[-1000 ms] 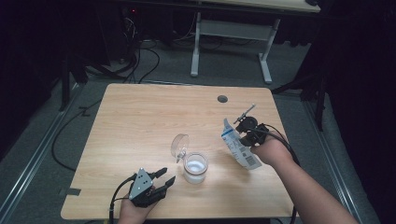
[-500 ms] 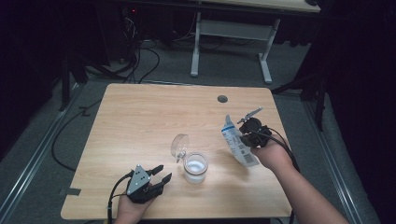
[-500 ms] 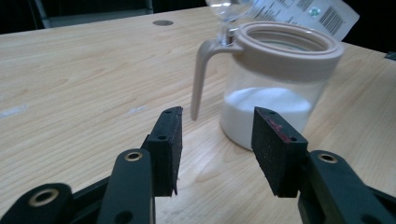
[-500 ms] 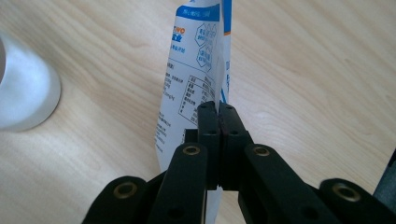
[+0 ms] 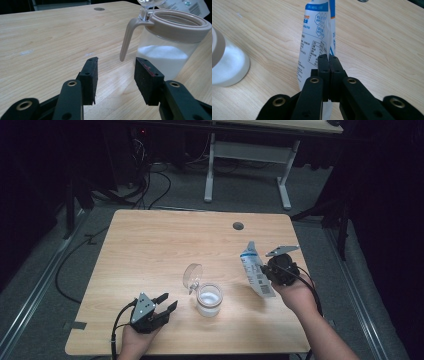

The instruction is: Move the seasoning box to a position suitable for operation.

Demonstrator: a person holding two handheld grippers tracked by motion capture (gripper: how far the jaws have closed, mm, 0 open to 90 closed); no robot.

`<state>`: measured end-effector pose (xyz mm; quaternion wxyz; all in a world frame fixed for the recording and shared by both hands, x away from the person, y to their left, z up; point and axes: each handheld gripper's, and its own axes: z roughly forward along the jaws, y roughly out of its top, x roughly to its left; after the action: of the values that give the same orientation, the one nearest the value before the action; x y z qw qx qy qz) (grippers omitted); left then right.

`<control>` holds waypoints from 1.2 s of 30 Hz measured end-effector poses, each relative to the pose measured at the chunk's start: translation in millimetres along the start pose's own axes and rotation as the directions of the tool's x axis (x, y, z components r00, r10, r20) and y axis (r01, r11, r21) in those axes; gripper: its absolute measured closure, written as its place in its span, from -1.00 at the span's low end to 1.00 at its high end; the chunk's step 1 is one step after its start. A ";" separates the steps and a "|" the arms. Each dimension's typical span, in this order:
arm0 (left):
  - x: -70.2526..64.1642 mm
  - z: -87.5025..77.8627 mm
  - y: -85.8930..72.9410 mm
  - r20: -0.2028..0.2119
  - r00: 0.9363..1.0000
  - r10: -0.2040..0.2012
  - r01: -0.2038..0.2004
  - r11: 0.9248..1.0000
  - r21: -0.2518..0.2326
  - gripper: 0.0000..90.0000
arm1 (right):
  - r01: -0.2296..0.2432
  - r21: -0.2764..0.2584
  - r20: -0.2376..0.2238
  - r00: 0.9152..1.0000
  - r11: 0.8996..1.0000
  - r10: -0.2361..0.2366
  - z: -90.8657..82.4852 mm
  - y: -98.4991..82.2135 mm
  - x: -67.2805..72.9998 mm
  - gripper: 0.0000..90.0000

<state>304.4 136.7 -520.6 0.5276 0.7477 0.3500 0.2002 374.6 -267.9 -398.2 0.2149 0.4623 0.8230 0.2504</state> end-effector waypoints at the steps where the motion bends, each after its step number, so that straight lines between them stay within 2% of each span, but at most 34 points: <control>1: 1.6 -0.7 0.1 -0.002 1.000 -0.003 0.003 1.000 0.002 0.21 | -0.012 -0.030 -0.004 1.000 0.999 0.012 -2.0 -4.8 -1.4 1.00; 3: 3.0 -0.9 -0.1 -0.005 1.000 -0.006 0.006 1.000 -0.001 0.21 | -0.026 -0.049 -0.011 1.000 0.998 0.025 -2.5 -9.4 -2.7 1.00; 5: 3.7 -1.3 -0.1 -0.008 1.000 -0.008 0.008 1.000 0.002 0.21 | -0.019 -0.053 -0.003 1.000 0.998 0.019 -3.0 -11.1 -2.6 1.00; 7: 5.6 -1.8 -0.8 -0.013 1.000 -0.016 0.016 1.000 -0.001 0.21 | -0.033 -0.092 -0.012 0.999 0.995 0.032 -4.7 -17.0 -2.9 1.00; 8: 5.6 -1.8 -0.8 -0.013 1.000 -0.016 0.016 1.000 -0.001 0.21 | -0.033 -0.092 -0.012 0.999 0.995 0.032 -4.7 -17.0 -2.9 1.00; 11: 10.6 -4.6 -1.2 -0.036 0.999 -0.031 0.031 1.000 -0.005 0.21 | -0.061 -0.122 -0.020 0.998 0.991 0.059 -4.3 -25.3 -5.2 1.00; 14: 14.0 -6.6 -1.4 -0.049 0.998 -0.039 0.039 0.999 -0.006 0.21 | -0.062 -0.134 -0.022 0.998 0.989 0.060 -4.2 -28.8 -6.2 1.00; 20: 23.0 -11.5 -2.8 -0.075 0.995 -0.071 0.070 0.997 -0.016 0.21 | -0.070 -0.197 -0.026 0.997 0.978 0.066 -10.6 -36.6 -4.1 1.00; 24: 26.9 -13.5 -3.8 -0.087 0.993 -0.077 0.076 0.997 -0.014 0.21 | -0.087 -0.248 -0.025 0.996 0.965 0.084 -9.6 -45.7 -4.5 1.00; 25: 27.8 -13.8 -4.0 -0.090 0.993 -0.081 0.080 0.997 -0.014 0.21 | -0.087 -0.248 -0.025 0.996 0.965 0.084 -9.6 -45.7 -4.5 1.00; 26: 28.7 -14.3 -4.2 -0.092 0.992 -0.086 0.085 0.996 -0.012 0.21 | -0.087 -0.264 -0.023 0.996 0.961 0.084 -9.1 -47.5 -4.5 1.00; 27: 29.7 -16.3 -4.1 -0.083 0.990 -0.113 0.111 0.994 -0.019 0.21 | -0.094 -0.292 -0.027 0.996 0.952 0.090 -8.6 -51.0 -3.4 1.00; 28: 29.7 -16.3 -4.1 -0.083 0.990 -0.113 0.111 0.994 -0.019 0.21 | -0.094 -0.292 -0.027 0.996 0.952 0.090 -8.6 -51.0 -3.4 1.00; 29: 28.8 -18.2 -3.8 -0.084 0.990 -0.114 0.113 0.993 -0.025 0.21 | -0.094 -0.322 -0.034 0.996 0.942 0.088 -7.3 -54.2 -2.0 1.00; 30: 28.8 -18.2 -3.8 -0.084 0.990 -0.114 0.113 0.993 -0.025 0.21 | -0.094 -0.322 -0.034 0.996 0.942 0.088 -7.3 -54.2 -2.0 1.00; 31: 27.8 -19.8 -3.9 -0.097 0.990 -0.105 0.104 0.994 -0.022 0.21 | -0.110 -0.344 -0.054 0.994 0.932 0.098 -5.2 -57.5 0.4 1.00; 33: 27.3 -21.0 -4.2 -0.109 0.989 -0.098 0.096 0.995 -0.021 0.21 | -0.109 -0.364 -0.059 0.994 0.925 0.094 -2.5 -60.3 2.6 1.00; 34: 27.3 -21.0 -4.2 -0.109 0.989 -0.098 0.096 0.995 -0.021 0.20 | -0.109 -0.364 -0.059 0.994 0.925 0.094 -2.5 -60.3 2.6 1.00; 35: 27.2 -22.5 -4.4 -0.123 0.988 -0.089 0.087 0.996 -0.020 0.20 | -0.120 -0.387 -0.077 0.992 0.914 0.097 0.1 -63.6 4.2 1.00; 36: 27.2 -22.5 -4.4 -0.123 0.988 -0.089 0.087 0.996 -0.020 0.20 | -0.120 -0.387 -0.077 0.992 0.914 0.097 0.1 -63.6 4.2 1.00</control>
<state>306.4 172.1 -518.4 0.5184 0.7138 0.4134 0.2253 331.0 -292.7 -437.6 0.2654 0.4478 0.7353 0.4339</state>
